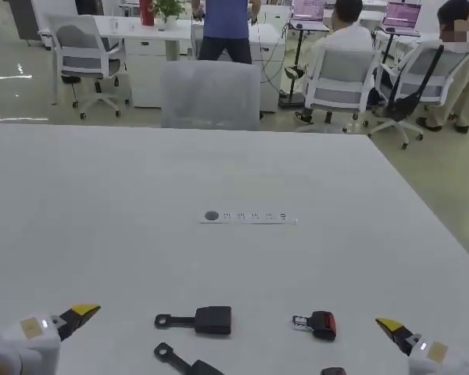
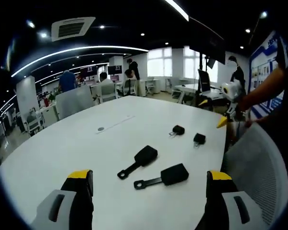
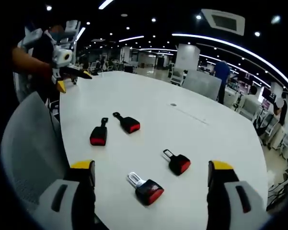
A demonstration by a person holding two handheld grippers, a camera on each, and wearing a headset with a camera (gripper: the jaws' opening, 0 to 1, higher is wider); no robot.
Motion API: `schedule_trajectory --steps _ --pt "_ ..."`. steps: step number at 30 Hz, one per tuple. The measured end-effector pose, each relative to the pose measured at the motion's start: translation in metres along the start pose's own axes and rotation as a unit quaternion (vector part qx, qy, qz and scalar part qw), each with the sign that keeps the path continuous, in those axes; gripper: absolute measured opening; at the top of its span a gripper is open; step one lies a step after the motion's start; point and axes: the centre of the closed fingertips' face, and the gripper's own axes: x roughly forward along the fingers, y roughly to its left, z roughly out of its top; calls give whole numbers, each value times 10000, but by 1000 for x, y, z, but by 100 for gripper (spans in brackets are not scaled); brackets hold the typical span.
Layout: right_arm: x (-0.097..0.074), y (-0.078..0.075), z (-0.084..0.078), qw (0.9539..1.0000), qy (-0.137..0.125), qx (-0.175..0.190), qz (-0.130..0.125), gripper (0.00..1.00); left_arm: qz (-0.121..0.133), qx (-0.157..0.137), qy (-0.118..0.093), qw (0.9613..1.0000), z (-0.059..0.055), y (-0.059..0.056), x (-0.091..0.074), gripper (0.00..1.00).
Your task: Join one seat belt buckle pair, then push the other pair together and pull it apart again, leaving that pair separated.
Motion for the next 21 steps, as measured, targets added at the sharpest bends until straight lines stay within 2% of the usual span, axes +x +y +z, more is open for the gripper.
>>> schedule_trajectory --steps 21 --pt "0 -3 -5 9999 85 -59 89 98 -59 35 73 10000 -1 -4 4 100"
